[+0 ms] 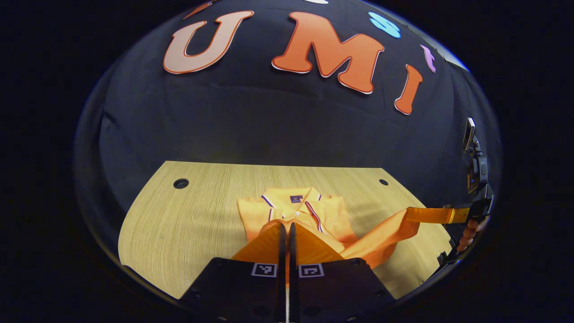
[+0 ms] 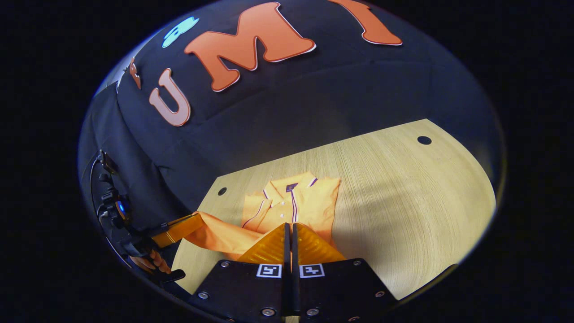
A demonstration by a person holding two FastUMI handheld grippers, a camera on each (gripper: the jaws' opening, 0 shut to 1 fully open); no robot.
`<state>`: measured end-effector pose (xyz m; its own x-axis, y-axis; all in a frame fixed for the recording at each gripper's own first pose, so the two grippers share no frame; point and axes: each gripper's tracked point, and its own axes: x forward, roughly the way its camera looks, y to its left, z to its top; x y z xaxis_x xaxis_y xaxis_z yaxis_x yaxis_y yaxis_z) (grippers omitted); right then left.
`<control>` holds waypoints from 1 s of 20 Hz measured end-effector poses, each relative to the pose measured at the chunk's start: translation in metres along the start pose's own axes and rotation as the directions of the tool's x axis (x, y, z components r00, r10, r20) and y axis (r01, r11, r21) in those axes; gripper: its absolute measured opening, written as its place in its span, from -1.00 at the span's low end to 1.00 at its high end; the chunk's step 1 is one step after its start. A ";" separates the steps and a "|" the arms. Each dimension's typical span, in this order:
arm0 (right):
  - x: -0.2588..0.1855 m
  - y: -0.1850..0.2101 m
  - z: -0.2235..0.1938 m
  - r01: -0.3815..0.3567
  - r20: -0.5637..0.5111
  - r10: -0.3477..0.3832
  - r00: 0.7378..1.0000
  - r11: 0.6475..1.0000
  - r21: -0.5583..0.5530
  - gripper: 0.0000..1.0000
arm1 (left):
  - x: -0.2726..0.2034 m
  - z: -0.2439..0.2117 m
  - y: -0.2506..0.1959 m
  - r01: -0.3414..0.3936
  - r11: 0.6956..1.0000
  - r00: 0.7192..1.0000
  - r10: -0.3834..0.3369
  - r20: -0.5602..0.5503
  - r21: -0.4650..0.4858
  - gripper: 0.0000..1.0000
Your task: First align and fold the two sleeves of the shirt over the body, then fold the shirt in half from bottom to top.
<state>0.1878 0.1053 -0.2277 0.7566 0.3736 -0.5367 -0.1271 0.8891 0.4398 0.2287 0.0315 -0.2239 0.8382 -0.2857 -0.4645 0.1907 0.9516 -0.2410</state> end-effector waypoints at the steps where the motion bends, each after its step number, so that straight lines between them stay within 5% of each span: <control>1: 0.008 -0.002 0.007 0.015 0.009 -0.015 1.000 1.000 -0.002 -0.99 | 0.009 0.005 0.001 0.011 1.000 1.000 -0.011 0.005 -0.004 -0.94; 13: 0.126 -0.021 0.068 0.106 0.016 -0.106 0.994 0.994 -0.021 -0.99 | 0.143 0.036 0.060 0.035 0.999 0.997 -0.038 -0.061 -0.039 -0.94; 20: 0.172 -0.053 0.074 0.181 -0.012 -0.182 0.983 0.983 -0.038 -0.99 | 0.202 0.018 0.102 -0.047 0.996 0.991 0.036 -0.128 -0.080 -0.94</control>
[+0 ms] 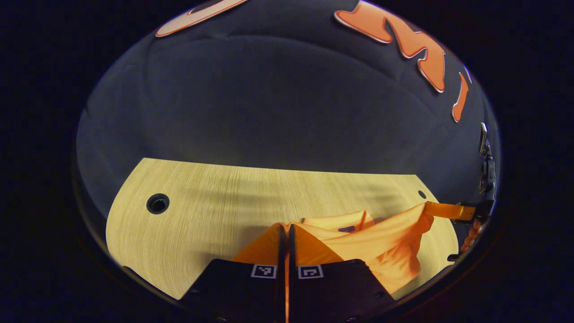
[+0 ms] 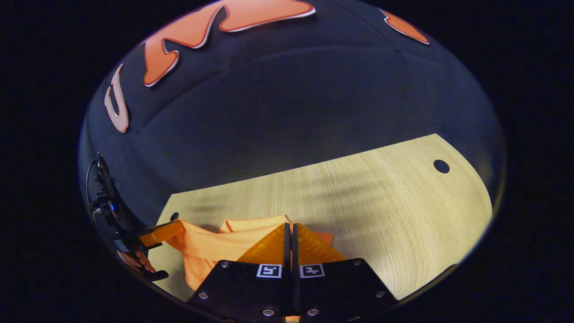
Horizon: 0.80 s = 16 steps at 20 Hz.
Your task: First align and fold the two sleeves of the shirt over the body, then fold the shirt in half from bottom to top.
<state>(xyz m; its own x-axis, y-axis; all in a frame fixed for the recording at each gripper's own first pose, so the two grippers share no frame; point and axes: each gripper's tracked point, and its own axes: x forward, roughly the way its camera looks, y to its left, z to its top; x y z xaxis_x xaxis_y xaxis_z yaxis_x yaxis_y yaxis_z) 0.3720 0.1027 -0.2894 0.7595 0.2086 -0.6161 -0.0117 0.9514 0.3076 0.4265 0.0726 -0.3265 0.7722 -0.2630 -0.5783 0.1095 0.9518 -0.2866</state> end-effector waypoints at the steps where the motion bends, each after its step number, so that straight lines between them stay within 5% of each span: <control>1: 0.006 -0.004 0.000 0.016 -0.003 -0.016 1.000 1.000 -0.014 -0.99 | 0.004 -0.003 0.001 -0.007 1.000 1.000 0.007 -0.006 -0.006 -0.94; 5: 0.025 -0.021 -0.003 0.052 -0.031 -0.052 0.998 0.999 -0.004 -0.99 | 0.017 -0.010 0.008 -0.024 0.999 0.999 0.023 -0.026 -0.037 -0.92; 8: 0.031 -0.039 -0.007 0.104 -0.056 -0.103 0.993 0.994 0.016 -0.98 | 0.020 -0.010 0.038 -0.128 0.991 0.991 0.127 -0.045 -0.035 -0.73; 11: 0.028 -0.046 0.004 0.108 -0.038 -0.107 0.993 0.994 0.028 -0.94 | 0.003 -0.002 0.049 -0.146 0.989 0.989 0.145 -0.027 -0.025 0.75; 13: 0.019 -0.051 0.005 0.120 -0.045 -0.119 0.992 0.992 0.037 -0.48 | -0.005 0.005 0.047 -0.155 0.988 0.988 0.154 -0.025 -0.019 0.77; 14: 0.012 -0.055 0.008 0.131 -0.036 -0.130 0.991 0.991 0.030 -0.02 | -0.012 0.010 0.043 -0.145 0.989 0.989 0.145 -0.012 -0.037 0.84; 16: 0.001 -0.053 0.011 0.129 -0.010 -0.129 0.992 0.991 0.021 0.24 | -0.030 0.020 0.034 -0.135 0.989 0.991 0.136 0.011 -0.067 0.91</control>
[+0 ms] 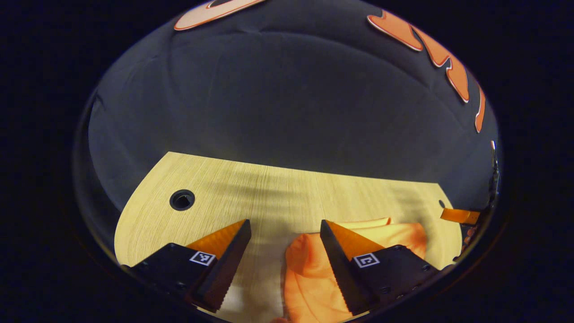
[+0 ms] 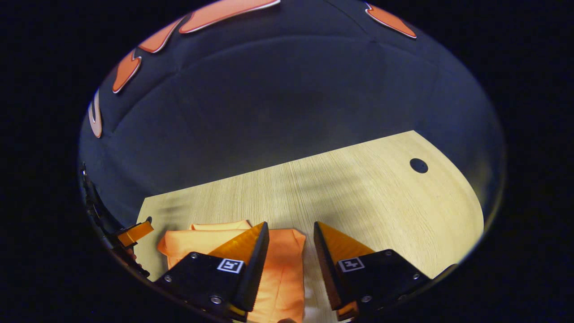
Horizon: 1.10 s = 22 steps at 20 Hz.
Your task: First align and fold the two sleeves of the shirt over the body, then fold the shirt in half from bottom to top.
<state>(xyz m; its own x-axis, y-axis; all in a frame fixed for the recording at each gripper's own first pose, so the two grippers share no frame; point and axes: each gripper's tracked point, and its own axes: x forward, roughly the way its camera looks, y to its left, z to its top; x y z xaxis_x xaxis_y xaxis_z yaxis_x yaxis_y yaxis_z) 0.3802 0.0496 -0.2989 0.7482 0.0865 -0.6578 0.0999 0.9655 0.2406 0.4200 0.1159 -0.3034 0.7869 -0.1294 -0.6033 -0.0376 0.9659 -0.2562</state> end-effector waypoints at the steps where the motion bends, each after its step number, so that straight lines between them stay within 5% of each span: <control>1: -0.011 0.001 0.000 0.000 0.012 0.000 1.000 1.000 -0.008 0.31 | -0.008 0.002 -0.003 -0.001 1.000 1.000 0.001 0.015 -0.006 0.95; 2: -0.022 0.003 -0.002 -0.008 0.018 0.008 1.000 1.000 -0.020 0.43 | -0.018 0.006 -0.005 -0.004 1.000 0.999 0.004 0.034 -0.003 0.95; 3: -0.031 0.005 -0.004 -0.012 0.025 0.013 1.000 0.999 -0.033 0.34 | -0.028 0.010 -0.007 -0.005 1.000 0.998 0.005 0.057 0.007 0.95; 4: -0.041 0.006 -0.005 -0.018 0.035 0.020 0.999 0.999 -0.044 0.50 | -0.040 0.014 -0.008 -0.012 1.000 0.997 0.010 0.079 0.017 0.95; 7: -0.069 0.003 0.002 -0.020 0.087 0.026 0.996 0.997 -0.070 0.38 | -0.080 0.025 -0.014 -0.021 0.999 0.991 0.016 0.135 0.033 0.95; 8: -0.080 0.003 0.007 -0.021 0.109 0.029 0.994 0.997 -0.070 0.52 | -0.091 0.028 -0.014 -0.024 0.999 0.988 0.017 0.155 0.040 0.95; 22: -0.207 0.027 0.009 -0.087 0.288 0.136 0.948 0.981 -0.175 0.54 | -0.262 0.015 -0.053 -0.053 0.997 0.945 0.034 0.325 0.051 0.96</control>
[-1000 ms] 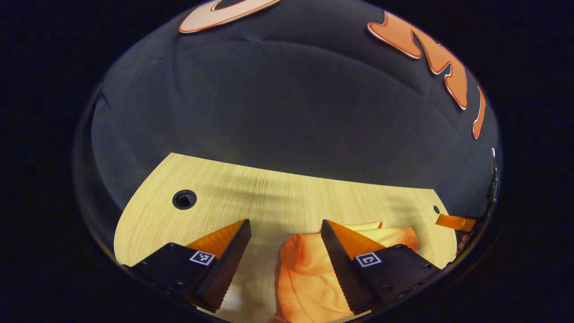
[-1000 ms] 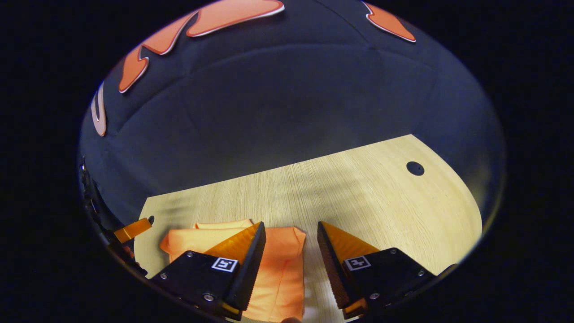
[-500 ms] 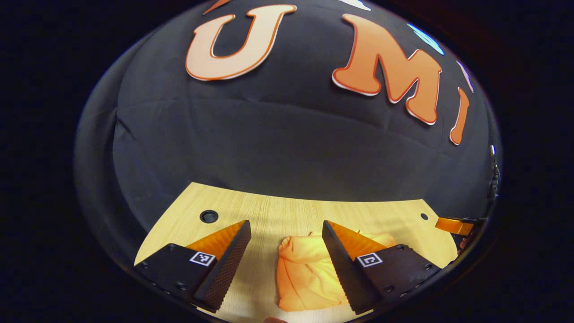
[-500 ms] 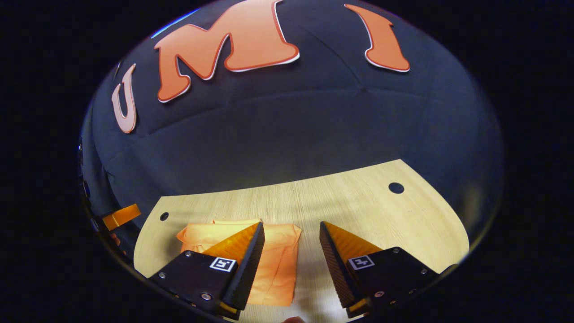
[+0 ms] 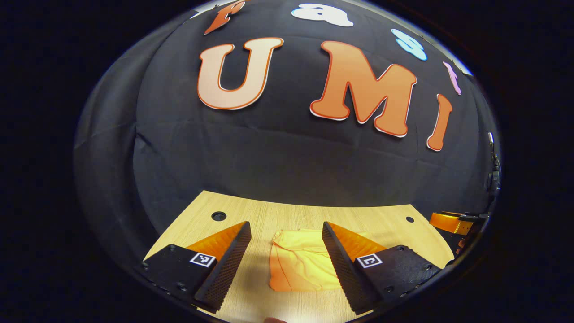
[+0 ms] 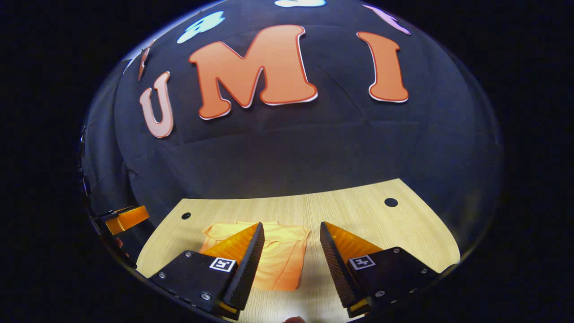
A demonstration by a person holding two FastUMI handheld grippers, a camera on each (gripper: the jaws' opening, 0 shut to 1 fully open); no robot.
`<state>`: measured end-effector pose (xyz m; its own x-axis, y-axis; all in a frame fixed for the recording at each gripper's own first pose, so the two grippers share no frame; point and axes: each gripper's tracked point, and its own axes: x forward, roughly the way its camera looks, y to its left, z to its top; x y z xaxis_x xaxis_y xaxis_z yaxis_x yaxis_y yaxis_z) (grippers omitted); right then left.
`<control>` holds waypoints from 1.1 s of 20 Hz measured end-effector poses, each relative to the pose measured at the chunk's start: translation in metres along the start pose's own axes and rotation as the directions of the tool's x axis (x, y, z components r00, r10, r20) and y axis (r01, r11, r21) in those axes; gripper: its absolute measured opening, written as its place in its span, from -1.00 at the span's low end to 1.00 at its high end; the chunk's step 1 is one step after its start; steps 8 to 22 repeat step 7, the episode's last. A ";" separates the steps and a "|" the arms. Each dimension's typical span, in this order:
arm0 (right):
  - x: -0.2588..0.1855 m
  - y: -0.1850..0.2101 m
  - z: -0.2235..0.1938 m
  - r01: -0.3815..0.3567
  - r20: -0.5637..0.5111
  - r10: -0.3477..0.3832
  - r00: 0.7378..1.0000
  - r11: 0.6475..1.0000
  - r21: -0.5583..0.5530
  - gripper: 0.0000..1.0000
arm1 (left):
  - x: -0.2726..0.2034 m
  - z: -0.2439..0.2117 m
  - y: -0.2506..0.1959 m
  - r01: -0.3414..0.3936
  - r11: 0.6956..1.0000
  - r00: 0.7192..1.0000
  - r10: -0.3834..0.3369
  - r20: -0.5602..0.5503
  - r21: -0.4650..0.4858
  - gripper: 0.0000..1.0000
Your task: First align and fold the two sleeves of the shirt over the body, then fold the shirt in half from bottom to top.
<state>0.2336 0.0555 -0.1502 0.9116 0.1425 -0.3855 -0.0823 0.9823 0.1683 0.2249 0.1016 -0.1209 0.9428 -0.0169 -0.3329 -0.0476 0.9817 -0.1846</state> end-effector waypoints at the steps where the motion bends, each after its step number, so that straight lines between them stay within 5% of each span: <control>1: -0.009 0.001 -0.003 -0.003 0.005 0.003 1.000 1.000 -0.016 0.54 | -0.015 -0.002 -0.001 -0.007 1.000 1.000 0.007 0.011 -0.003 0.96; 7: -0.057 0.008 -0.031 -0.060 -0.012 0.060 0.998 0.997 -0.049 0.65 | -0.076 -0.033 -0.026 0.003 1.000 1.000 -0.003 0.023 -0.003 0.96; 22: -0.057 0.008 -0.031 -0.060 -0.012 0.060 0.998 0.997 -0.049 0.65 | -0.076 -0.033 -0.026 0.003 1.000 1.000 -0.003 0.023 -0.003 0.96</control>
